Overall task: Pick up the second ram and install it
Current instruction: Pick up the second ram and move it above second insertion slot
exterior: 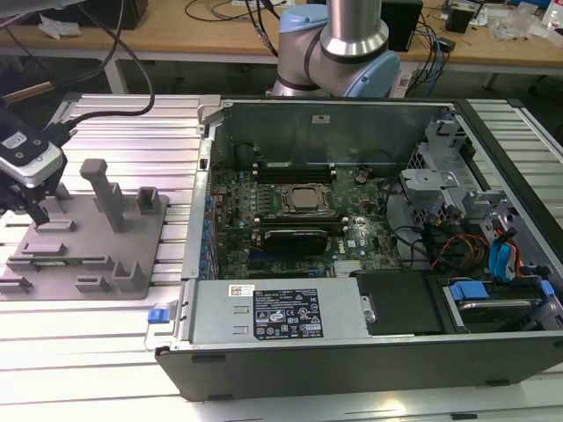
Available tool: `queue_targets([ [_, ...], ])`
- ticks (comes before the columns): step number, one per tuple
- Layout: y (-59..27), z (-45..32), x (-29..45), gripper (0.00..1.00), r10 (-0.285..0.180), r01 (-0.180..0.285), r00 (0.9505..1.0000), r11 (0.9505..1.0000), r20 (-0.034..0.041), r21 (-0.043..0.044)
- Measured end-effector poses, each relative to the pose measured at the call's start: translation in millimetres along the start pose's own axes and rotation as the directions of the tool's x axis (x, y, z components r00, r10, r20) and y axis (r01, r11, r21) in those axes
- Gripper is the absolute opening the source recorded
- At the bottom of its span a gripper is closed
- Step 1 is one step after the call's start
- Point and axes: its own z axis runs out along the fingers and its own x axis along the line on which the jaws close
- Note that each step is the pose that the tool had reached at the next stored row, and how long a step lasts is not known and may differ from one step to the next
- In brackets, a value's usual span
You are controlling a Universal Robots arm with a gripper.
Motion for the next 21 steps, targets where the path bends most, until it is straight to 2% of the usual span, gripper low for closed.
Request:
queue_targets([
  [2,-0.1,0.9,0.0,0.08,-0.071,0.071,0.9975,0.9975,-0.0022,-0.0013],
  [4,-0.1,1.6,0.0,0.08,-0.11,0.11,0.9939,0.9939,-0.0035,-0.0022],
  [6,-0.1,3.0,0.0,0.08,-0.201,0.201,0.9796,0.9797,-0.0063,-0.0044],
  [8,-0.1,3.8,0.0,0.08,-0.263,0.263,0.9647,0.9647,-0.0081,-0.006],
  [9,-0.1,4.2,0.1,0.08,-0.294,0.294,0.9557,0.9558,-0.0089,-0.007],
  [10,-0.2,4.5,0.1,0.08,-0.315,0.315,0.9491,0.9492,-0.0095,-0.0075],
  [11,-0.2,4.9,0.1,0.08,-0.346,0.346,0.9383,0.9384,-0.0103,-0.0084],
  [12,-0.2,5.6,0.1,0.08,-0.383,0.383,0.9236,0.9236,-0.0113,-0.0097],
  [14,-0.2,6.2,0.1,0.08,-0.417,0.417,0.9088,0.9088,-0.0121,-0.0108],
  [16,-0.2,6.8,0.1,0.08,-0.452,0.452,0.8917,0.8918,-0.0129,-0.012],
  [17,-0.3,7.4,0.1,0.08,-0.482,0.482,0.8759,0.876,-0.0136,-0.0131],
  [18,-0.3,8.2,0.1,0.08,-0.527,0.527,0.8498,0.8499,-0.0146,-0.0149],
  [19,-0.3,8.9,0.1,0.08,-0.554,0.554,0.8321,0.8322,-0.0152,-0.0159],
  [21,-0.4,10.5,0.2,0.08,-0.609,0.609,0.793,0.7932,-0.0163,-0.0182],
])
